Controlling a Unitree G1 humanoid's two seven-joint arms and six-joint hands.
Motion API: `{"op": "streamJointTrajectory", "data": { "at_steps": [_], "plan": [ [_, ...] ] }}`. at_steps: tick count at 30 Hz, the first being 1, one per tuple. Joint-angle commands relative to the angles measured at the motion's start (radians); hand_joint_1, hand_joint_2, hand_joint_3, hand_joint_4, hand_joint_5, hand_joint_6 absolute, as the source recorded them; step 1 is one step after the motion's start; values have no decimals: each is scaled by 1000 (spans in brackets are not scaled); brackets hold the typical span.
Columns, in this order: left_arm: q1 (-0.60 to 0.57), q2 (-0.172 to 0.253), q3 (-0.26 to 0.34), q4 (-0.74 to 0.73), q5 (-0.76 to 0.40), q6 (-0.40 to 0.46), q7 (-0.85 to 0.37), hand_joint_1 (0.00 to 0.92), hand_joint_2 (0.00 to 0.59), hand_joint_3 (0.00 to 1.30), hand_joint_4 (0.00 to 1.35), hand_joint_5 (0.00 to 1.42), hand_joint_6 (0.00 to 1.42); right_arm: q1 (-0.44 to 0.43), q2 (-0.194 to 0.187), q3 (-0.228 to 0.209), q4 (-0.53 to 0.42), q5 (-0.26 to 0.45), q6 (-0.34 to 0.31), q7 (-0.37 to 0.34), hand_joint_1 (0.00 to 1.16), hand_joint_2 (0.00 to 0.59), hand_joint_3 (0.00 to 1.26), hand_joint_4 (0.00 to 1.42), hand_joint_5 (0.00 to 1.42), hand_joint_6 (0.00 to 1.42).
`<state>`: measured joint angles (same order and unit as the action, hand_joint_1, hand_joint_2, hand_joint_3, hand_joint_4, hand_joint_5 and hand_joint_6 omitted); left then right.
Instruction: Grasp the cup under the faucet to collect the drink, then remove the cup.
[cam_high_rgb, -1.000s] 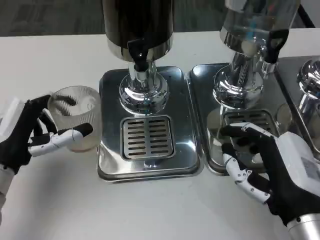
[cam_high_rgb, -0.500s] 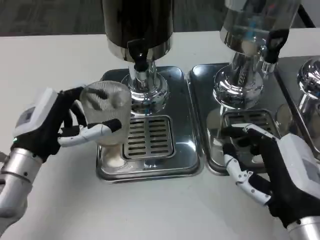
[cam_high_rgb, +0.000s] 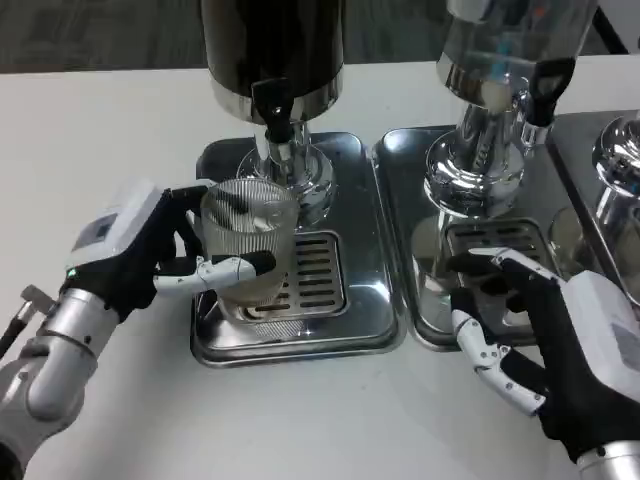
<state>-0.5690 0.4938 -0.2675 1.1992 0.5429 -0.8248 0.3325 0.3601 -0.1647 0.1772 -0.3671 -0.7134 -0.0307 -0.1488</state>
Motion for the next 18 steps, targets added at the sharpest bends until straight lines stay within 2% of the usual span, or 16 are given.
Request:
{"op": "streamJointTrajectory", "data": {
  "at_steps": [1, 9, 13, 18],
  "plan": [
    [-42, -15, -11, 7, 0, 7, -8, 357, 148, 486, 604, 885, 1115, 13, 9, -2, -21, -2, 9, -13, 441, 443, 419, 361, 404, 467],
    [-56, -29, -40, -3, 18, 0, -10, 306, 134, 438, 561, 821, 1025, 25, 16, 0, -30, -8, 10, -15, 437, 443, 419, 361, 404, 468],
    [-64, -27, -62, -7, 36, 5, -18, 240, 116, 352, 448, 654, 958, 29, 19, -1, -35, -10, 12, -14, 436, 443, 419, 361, 404, 468],
    [-72, -22, -83, -12, 43, 16, -39, 194, 104, 264, 308, 494, 789, 32, 22, -2, -37, -10, 13, -13, 435, 443, 419, 361, 407, 468]
  ]
}}
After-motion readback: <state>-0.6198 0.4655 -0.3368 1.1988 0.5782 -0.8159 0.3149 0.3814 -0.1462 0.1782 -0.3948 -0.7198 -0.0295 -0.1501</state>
